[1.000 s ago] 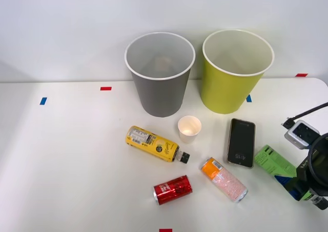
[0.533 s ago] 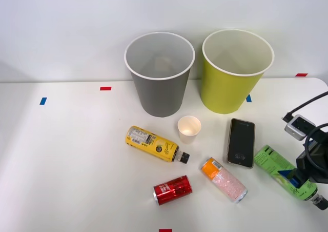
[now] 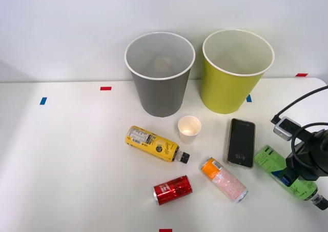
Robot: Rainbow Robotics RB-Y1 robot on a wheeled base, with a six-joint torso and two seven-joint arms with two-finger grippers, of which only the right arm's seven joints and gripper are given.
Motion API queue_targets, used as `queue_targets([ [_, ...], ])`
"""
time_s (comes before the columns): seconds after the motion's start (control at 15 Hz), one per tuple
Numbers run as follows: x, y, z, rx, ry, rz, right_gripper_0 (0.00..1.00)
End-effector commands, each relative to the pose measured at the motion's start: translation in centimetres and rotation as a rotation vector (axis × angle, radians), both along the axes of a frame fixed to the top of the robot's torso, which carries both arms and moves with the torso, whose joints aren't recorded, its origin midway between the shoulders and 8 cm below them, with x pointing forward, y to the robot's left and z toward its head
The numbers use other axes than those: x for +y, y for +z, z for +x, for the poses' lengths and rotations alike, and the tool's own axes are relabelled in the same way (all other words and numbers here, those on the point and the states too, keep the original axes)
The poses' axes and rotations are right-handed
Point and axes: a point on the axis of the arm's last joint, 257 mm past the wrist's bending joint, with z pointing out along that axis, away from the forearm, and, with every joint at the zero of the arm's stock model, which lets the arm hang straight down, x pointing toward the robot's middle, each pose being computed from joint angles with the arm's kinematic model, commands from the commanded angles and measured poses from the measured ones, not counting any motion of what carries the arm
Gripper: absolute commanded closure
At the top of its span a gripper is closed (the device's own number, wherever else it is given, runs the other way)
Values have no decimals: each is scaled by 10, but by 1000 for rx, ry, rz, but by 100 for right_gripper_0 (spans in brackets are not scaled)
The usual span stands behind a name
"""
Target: Put cans in the gray bin, plastic bottles in the light green bin
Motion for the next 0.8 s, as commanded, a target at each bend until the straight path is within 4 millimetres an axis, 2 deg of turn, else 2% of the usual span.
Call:
queue_targets([
  [0.07,1,-9,1,22,-4,0,0],
  [0.4,7,-31,9,36,-13,29,0],
  [0.8,15,-45,32,45,-58,68,0],
])
